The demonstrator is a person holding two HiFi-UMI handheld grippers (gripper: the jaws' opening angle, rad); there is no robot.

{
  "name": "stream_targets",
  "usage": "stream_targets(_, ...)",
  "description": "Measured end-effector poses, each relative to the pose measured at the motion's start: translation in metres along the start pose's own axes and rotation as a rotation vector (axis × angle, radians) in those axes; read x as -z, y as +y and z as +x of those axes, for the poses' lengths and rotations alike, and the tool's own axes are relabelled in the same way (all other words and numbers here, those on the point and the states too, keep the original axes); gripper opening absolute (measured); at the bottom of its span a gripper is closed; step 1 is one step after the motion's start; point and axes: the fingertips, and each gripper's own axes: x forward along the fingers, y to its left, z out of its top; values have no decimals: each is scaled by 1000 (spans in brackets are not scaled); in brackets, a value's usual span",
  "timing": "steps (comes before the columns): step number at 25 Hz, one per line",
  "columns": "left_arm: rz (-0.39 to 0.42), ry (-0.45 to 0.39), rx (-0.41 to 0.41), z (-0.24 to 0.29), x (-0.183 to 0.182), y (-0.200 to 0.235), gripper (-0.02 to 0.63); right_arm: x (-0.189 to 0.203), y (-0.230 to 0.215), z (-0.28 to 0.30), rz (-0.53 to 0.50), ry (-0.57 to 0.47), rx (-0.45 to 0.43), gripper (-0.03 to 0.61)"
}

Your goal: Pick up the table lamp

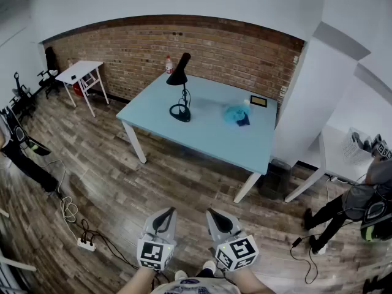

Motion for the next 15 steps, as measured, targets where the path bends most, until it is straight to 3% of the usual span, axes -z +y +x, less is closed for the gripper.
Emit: stream_targets(15,-55,0,-60,29,-6,-19,-9,-10,-37,-1,2,-10,-61,-2)
